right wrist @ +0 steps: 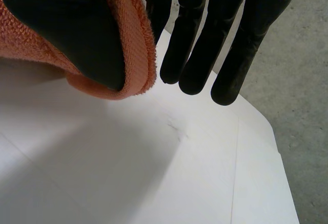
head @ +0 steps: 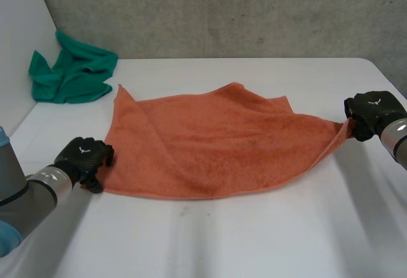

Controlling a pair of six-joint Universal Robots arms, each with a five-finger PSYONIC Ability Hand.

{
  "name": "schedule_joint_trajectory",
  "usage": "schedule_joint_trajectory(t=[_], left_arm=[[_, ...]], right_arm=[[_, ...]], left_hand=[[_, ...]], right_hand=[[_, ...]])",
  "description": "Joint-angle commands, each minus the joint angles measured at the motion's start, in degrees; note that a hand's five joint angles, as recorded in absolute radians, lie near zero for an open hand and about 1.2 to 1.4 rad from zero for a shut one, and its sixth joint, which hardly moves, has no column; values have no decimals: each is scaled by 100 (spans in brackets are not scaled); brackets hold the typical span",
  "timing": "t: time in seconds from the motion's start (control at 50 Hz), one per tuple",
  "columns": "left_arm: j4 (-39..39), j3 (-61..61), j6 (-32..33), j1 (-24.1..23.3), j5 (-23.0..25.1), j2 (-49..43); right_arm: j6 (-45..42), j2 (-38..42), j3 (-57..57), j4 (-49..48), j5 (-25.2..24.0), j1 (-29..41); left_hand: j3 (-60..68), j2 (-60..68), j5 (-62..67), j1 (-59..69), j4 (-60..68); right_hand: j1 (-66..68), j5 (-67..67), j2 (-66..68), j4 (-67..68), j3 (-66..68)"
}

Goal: Fold the laundry.

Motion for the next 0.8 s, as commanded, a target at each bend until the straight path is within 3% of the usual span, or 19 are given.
schedule_joint_trajectory(t=[0.02, 0.18, 0.34, 0.44, 0.66, 0.8], left_arm=[[-2, 178, 7, -46, -47, -196], [6, 284, 358, -81, -65, -372], [15, 337, 552, -99, -135, -355], [42, 311, 517, -116, -389, -31], [-99, -6, 324, -310, -443, 1322], [-125, -15, -81, -354, -399, 1474]], right_arm=[[-8, 0, 33, 0, -3, 0], [-8, -9, 33, 0, -3, 0], [-8, -9, 42, 0, 6, 0], [-17, -35, 42, 9, 6, -17], [-166, -202, -55, 299, 6, -53], [-263, -668, -46, 712, -38, -44]], left_hand=[[1092, 1090, 1134, 1062, 1090], [1647, 1645, 1689, 1616, 1645], [4183, 4181, 4225, 4152, 4181], [4186, 4184, 4228, 4155, 4184], [4186, 4184, 4228, 4155, 4184], [4186, 4184, 4228, 4155, 4184]], right_hand=[[2299, 1300, 1256, 1179, 1257], [2299, 1300, 1256, 1179, 1257], [2299, 1300, 1256, 1179, 1257], [2299, 1300, 1256, 1179, 1257], [2299, 1300, 1256, 1179, 1257], [2299, 1300, 1256, 1179, 1257]])
